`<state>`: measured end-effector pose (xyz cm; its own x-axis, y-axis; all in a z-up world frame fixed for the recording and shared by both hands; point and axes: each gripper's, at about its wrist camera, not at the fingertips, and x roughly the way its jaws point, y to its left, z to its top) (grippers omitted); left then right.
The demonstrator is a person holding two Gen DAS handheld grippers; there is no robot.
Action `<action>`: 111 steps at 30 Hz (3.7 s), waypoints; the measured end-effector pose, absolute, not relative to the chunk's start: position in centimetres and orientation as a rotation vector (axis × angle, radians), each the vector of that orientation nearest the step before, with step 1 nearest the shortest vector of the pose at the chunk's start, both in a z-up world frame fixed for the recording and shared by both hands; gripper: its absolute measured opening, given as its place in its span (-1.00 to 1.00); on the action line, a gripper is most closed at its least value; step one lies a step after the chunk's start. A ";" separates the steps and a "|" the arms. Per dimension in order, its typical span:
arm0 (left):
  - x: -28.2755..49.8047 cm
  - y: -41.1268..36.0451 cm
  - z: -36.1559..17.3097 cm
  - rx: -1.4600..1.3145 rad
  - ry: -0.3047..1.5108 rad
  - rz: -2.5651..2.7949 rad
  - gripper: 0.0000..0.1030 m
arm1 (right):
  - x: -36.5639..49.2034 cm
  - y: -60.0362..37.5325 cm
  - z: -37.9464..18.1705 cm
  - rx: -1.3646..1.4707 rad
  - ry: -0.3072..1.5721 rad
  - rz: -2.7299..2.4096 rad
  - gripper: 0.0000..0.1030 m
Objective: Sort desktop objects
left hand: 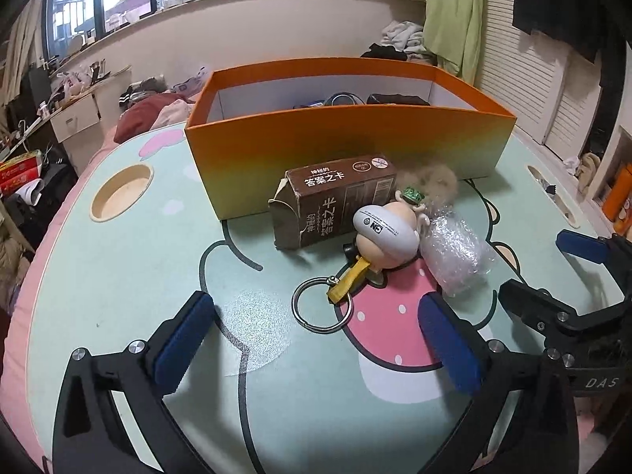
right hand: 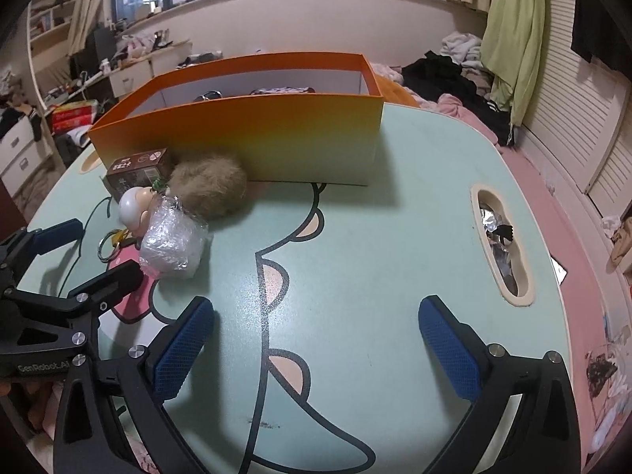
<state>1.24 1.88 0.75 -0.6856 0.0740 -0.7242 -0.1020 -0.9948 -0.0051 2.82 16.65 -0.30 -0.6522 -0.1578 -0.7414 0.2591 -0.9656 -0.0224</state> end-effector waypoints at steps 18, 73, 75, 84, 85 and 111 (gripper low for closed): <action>1.2 2.0 0.8 -1.199 0.054 2.800 0.99 | 2.6 16.4 -0.3 1.166 0.193 -2.652 1.00; 1.4 2.1 0.7 -1.199 0.054 2.801 0.99 | 2.6 15.7 -0.4 1.147 0.211 -2.633 1.00; 1.4 2.1 0.7 -1.198 0.054 2.802 0.99 | 2.5 15.8 -0.4 1.145 0.212 -2.632 1.00; 1.4 2.2 0.7 -1.199 0.054 2.801 0.99 | 2.5 15.8 -0.5 1.145 0.212 -2.633 1.00; 1.5 2.2 0.7 -1.199 0.054 2.802 0.99 | 2.6 15.8 -0.5 1.145 0.212 -2.633 1.00; 0.0 0.8 2.4 -1.191 -0.066 2.657 0.88 | 2.4 15.7 -0.4 1.126 0.217 -2.619 1.00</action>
<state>0.03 0.76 2.35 -0.6436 0.2256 -0.7314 -0.1892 -0.9728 -0.1335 2.45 15.75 -0.39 -0.6562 -0.1970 -0.7284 0.3142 -0.9490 -0.0263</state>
